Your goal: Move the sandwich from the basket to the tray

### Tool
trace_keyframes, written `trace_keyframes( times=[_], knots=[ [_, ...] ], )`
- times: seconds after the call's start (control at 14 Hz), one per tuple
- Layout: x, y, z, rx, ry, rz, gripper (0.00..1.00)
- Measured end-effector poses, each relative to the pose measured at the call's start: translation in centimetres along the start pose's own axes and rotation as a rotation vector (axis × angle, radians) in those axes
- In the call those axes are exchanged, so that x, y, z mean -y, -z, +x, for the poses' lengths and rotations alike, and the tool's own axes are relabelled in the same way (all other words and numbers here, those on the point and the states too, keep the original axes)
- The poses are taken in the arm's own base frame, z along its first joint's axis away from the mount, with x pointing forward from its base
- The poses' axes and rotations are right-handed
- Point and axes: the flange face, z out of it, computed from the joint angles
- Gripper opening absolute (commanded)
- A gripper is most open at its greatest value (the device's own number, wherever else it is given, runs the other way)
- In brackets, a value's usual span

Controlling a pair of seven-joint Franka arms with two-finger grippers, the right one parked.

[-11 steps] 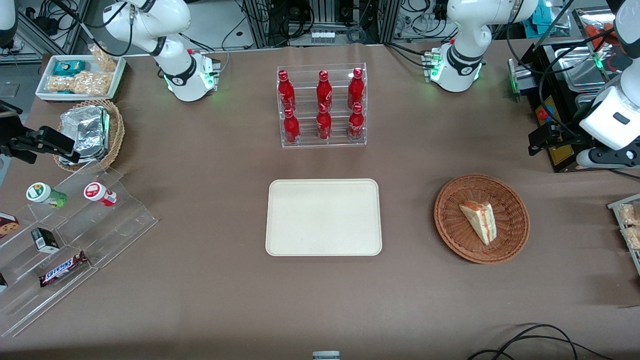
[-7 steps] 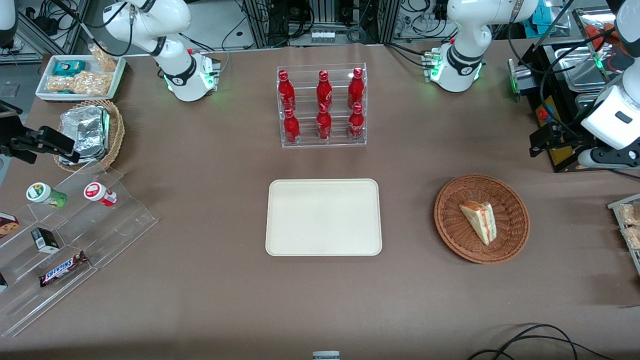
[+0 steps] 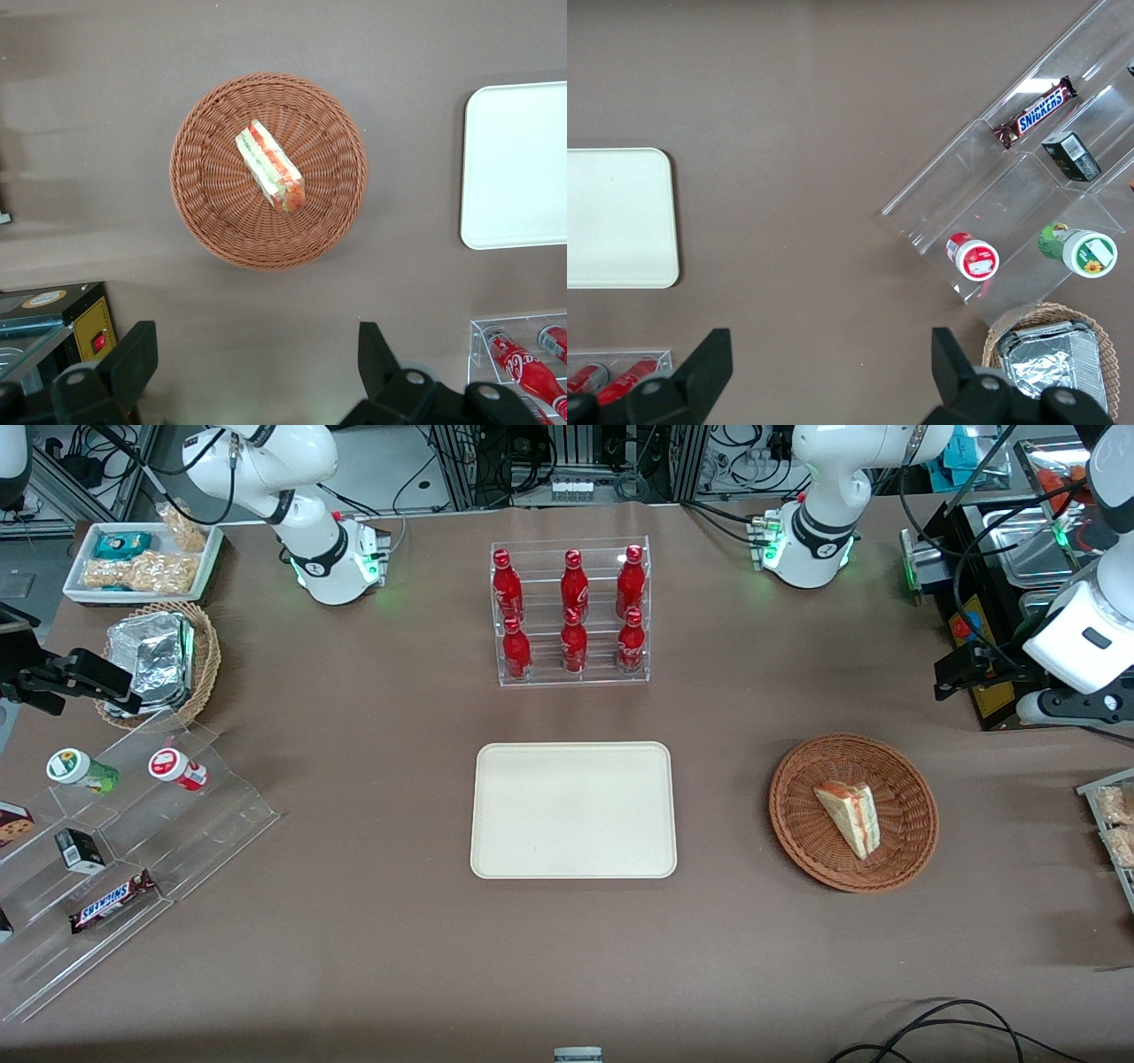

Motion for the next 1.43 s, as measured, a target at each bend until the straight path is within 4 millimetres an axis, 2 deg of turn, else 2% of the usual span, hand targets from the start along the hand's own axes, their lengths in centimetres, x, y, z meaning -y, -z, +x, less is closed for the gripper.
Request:
trace_keyframes(
  times=[0.14, 0.29, 0.43, 0.57, 0.71, 0.86, 1.0, 1.29, 1.43],
  knots=[
    [0.0, -0.8, 0.1, 0.021, 0.000, 0.000, 1.00],
    [0.1, -3.3, 0.4, 0.059, 0.001, -0.001, 1.00],
    [0.3, -7.6, 1.5, 0.078, 0.004, -0.003, 1.00],
    [0.5, -12.9, 2.6, 0.086, 0.014, -0.005, 1.00],
    [0.6, -17.8, 3.4, 0.086, 0.072, -0.004, 1.00],
    [0.6, -21.7, 3.8, 0.092, 0.163, -0.002, 1.00],
    [0.7, -23.9, 4.4, 0.084, 0.297, 0.002, 1.00],
    [0.7, -26.9, 5.4, 0.054, 0.582, 0.004, 1.00],
    [0.7, -29.5, 6.0, 0.048, 0.656, 0.002, 1.00]
  ],
)
